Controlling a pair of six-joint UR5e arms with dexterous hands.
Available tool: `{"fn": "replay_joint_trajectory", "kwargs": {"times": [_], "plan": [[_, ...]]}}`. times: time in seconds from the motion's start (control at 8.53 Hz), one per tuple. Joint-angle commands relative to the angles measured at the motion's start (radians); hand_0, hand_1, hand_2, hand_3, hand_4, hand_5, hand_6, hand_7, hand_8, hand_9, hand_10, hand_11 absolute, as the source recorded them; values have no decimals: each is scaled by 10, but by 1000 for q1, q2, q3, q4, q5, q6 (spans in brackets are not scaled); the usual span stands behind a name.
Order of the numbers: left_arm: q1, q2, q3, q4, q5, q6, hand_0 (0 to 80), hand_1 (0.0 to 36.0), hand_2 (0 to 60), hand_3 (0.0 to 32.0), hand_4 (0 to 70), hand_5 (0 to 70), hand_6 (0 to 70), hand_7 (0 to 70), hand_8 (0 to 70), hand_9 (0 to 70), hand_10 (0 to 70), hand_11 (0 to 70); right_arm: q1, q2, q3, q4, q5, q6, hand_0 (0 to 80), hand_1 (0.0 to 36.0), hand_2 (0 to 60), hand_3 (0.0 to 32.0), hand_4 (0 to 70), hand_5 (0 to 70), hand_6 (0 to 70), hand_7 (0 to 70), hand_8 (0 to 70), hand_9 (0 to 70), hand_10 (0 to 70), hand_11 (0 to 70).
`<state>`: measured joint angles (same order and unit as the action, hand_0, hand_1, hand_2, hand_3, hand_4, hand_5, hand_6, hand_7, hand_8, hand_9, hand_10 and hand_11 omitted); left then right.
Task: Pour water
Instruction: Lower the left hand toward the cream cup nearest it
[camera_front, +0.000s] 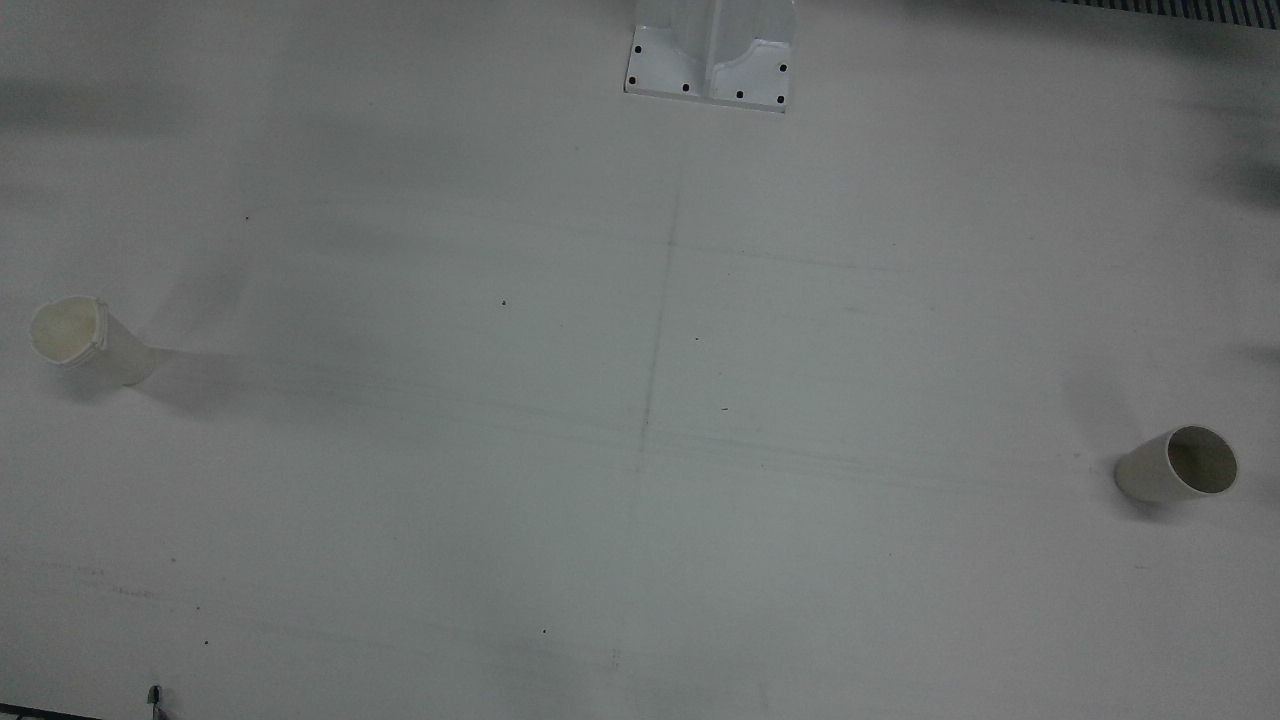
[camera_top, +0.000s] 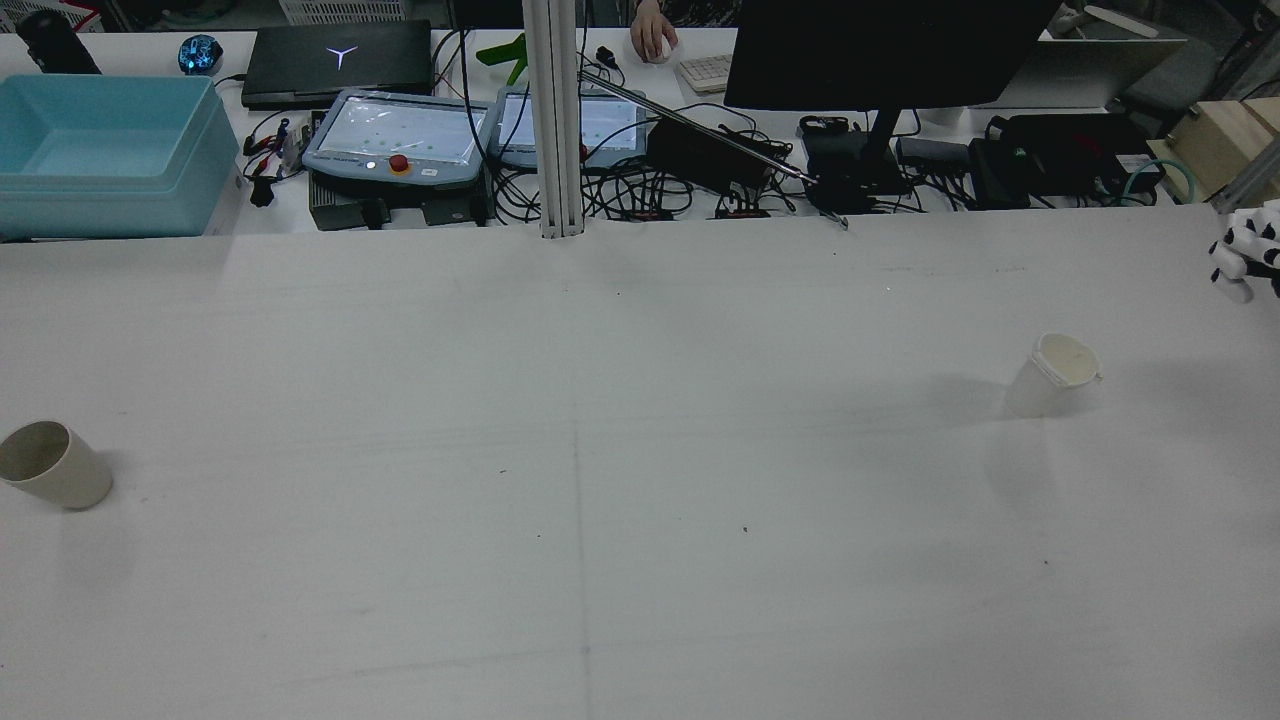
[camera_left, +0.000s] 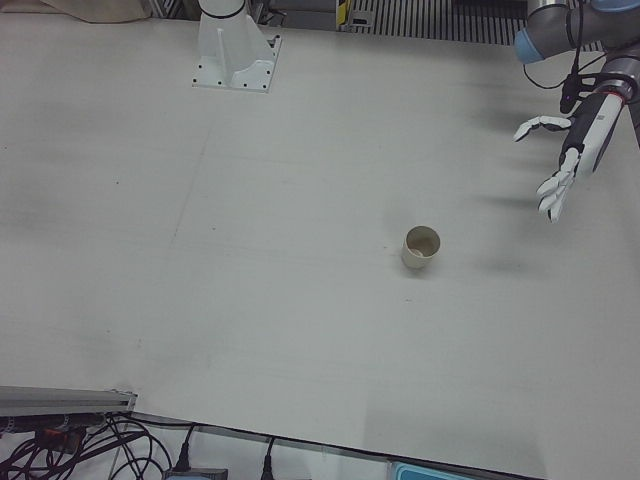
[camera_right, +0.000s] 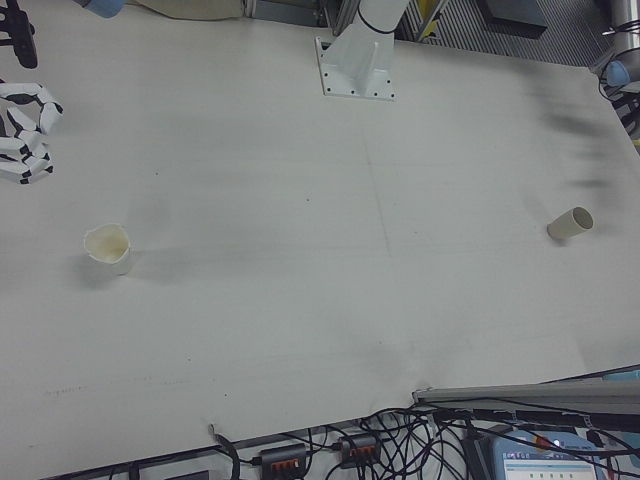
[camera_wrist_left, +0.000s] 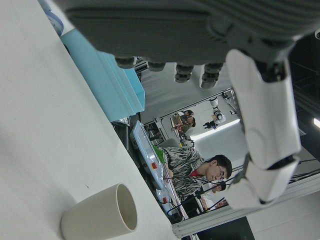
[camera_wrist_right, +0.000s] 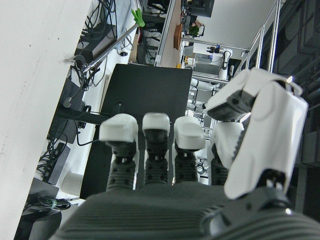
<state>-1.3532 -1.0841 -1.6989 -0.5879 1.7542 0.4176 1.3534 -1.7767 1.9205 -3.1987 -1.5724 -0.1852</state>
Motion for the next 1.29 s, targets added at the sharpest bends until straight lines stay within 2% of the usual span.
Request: {"fn": "replay_joint_trajectory", "kwargs": {"times": [0.0, 0.12, 0.23, 0.47, 0.59, 0.7, 0.82, 0.94, 1.17], "plan": [[69, -157, 172, 4, -24, 18, 502, 196, 263, 98, 1, 138, 0, 90, 0, 4, 0, 0, -11, -6, 0, 0, -5, -4, 524, 209, 600, 0, 700, 700, 663, 700, 558, 689, 598, 700], [71, -172, 230, -31, -37, 20, 499, 192, 251, 104, 0, 129, 0, 85, 0, 3, 0, 0, -16, -4, 3, 0, -6, -2, 531, 217, 600, 0, 700, 700, 630, 700, 538, 666, 571, 700], [71, -174, 293, -97, -89, 21, 485, 177, 256, 106, 0, 129, 0, 82, 0, 2, 0, 0, -25, -4, 3, 0, -6, -3, 535, 224, 600, 0, 700, 700, 624, 700, 528, 653, 552, 700], [111, -192, 306, -101, -102, 49, 496, 207, 316, 108, 0, 130, 0, 82, 0, 2, 0, 15, -40, -6, 2, 0, -6, -5, 539, 226, 600, 0, 700, 700, 635, 700, 533, 656, 553, 700], [155, -212, 305, -58, -102, 72, 517, 231, 325, 102, 0, 151, 0, 90, 0, 4, 0, 19, -42, -6, 0, 0, -6, -5, 537, 225, 600, 0, 700, 700, 626, 700, 529, 649, 548, 700], [183, -220, 292, -34, -101, 93, 524, 229, 305, 86, 4, 164, 0, 98, 0, 5, 0, 10, -45, -6, 0, 0, -6, -5, 534, 221, 600, 0, 700, 700, 614, 700, 524, 642, 542, 700], [186, -221, 289, -20, -101, 111, 564, 271, 323, 82, 7, 177, 0, 103, 1, 6, 0, 12, -46, -9, 0, 0, -5, -5, 534, 217, 600, 0, 700, 700, 604, 700, 518, 636, 538, 700], [189, -221, 289, -30, -101, 124, 582, 287, 331, 78, 8, 177, 0, 102, 2, 6, 0, 11, -46, -18, 0, 0, -5, -5, 533, 216, 600, 0, 700, 700, 595, 700, 512, 628, 531, 700], [216, -221, 289, -62, -104, 98, 560, 266, 302, 90, 0, 159, 0, 92, 1, 4, 0, 5, -54, -18, 2, 0, -5, -5, 532, 215, 600, 0, 690, 700, 586, 700, 507, 622, 525, 700]]}}
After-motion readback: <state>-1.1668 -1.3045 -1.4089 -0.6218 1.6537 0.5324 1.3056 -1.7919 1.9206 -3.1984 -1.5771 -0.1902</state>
